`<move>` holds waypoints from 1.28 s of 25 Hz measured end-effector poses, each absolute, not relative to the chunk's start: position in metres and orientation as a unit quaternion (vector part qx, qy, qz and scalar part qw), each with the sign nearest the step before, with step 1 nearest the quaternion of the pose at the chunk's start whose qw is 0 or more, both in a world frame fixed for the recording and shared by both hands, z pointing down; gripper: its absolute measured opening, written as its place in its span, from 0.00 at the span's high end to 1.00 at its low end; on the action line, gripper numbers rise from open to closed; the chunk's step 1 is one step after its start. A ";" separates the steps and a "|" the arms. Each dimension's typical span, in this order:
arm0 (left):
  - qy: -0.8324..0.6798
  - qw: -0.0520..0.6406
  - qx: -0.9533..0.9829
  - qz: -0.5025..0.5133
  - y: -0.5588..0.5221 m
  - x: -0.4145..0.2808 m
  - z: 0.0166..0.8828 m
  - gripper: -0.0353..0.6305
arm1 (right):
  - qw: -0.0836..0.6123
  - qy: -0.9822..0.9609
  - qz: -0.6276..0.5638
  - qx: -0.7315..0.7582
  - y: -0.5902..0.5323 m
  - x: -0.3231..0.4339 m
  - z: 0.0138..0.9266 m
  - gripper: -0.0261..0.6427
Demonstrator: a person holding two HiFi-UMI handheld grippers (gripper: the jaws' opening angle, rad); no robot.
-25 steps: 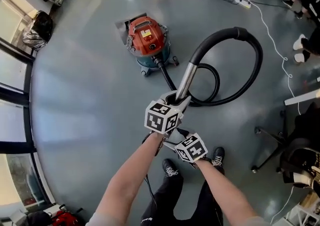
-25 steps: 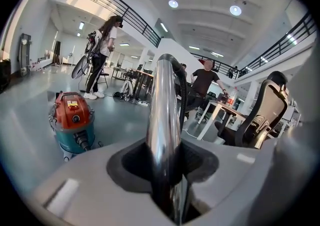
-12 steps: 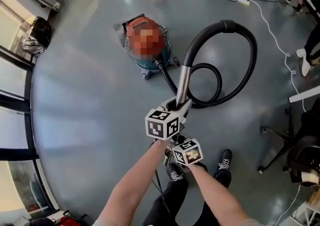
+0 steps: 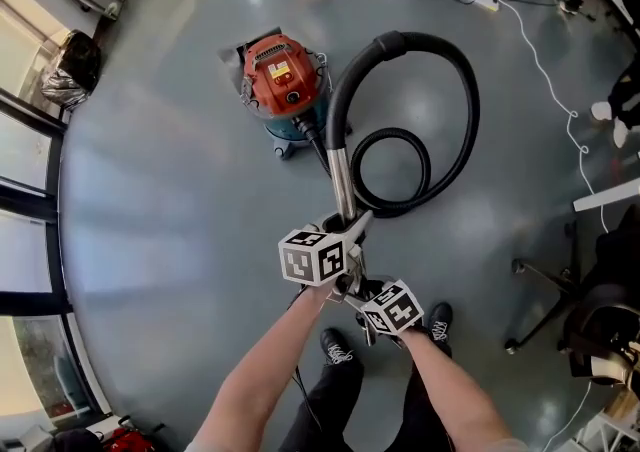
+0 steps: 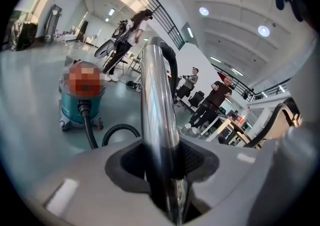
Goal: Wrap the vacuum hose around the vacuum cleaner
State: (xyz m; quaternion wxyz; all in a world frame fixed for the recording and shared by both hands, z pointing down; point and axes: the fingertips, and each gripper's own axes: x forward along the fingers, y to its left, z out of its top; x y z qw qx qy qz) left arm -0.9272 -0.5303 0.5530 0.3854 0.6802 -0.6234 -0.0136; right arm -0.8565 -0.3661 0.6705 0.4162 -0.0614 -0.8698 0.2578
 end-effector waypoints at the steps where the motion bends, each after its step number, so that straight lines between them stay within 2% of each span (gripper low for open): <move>1: -0.628 0.400 0.667 -0.025 -0.530 -0.926 0.561 0.73 | 0.432 -0.863 0.250 -0.071 -0.369 -0.845 0.675 0.67; 7: -0.658 0.474 0.578 -0.095 -0.528 -0.902 0.629 0.72 | 0.519 -0.821 0.197 -0.133 -0.401 -0.768 0.718 0.67; 11: -0.657 0.519 0.528 -0.143 -0.536 -0.860 0.682 0.72 | 0.569 -0.789 0.159 -0.167 -0.432 -0.707 0.753 0.68; 18: -0.637 0.569 0.480 -0.200 -0.562 -0.812 0.774 0.72 | 0.638 -0.740 0.104 -0.187 -0.490 -0.642 0.815 0.68; 22: -0.633 0.585 0.463 -0.207 -0.585 -0.803 0.831 0.71 | 0.654 -0.729 0.074 -0.188 -0.526 -0.630 0.869 0.68; 32: -0.681 0.594 0.395 -0.163 -0.606 -0.810 0.961 0.70 | 0.626 -0.743 0.015 -0.236 -0.568 -0.638 1.016 0.68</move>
